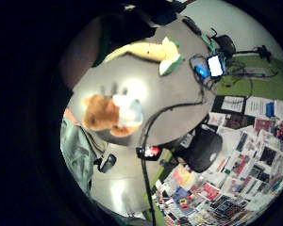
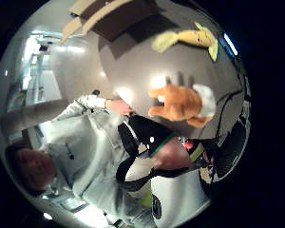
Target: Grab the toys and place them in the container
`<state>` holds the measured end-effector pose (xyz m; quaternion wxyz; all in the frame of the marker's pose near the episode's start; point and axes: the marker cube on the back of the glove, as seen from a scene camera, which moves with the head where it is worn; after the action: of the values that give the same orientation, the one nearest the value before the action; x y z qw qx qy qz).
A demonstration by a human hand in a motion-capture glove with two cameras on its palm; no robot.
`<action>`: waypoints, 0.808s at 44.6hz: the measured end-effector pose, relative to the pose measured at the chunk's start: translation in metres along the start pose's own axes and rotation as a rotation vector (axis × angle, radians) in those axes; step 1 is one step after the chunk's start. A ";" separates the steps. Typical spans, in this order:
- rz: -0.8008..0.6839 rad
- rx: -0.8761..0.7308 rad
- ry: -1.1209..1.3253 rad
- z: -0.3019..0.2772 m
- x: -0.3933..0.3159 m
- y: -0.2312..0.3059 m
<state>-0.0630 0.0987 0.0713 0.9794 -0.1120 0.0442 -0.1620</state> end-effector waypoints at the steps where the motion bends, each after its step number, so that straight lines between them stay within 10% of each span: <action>1: 0.005 -0.003 0.005 0.011 0.004 0.001; 11: 0.119 -0.103 0.000 0.142 -0.011 0.009; 24: 0.016 0.265 -0.151 0.148 0.002 -0.052; 36: -0.024 0.020 -0.175 0.105 -0.023 -0.089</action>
<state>-0.0996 0.0452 0.1949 0.9786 -0.1166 -0.0444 -0.1638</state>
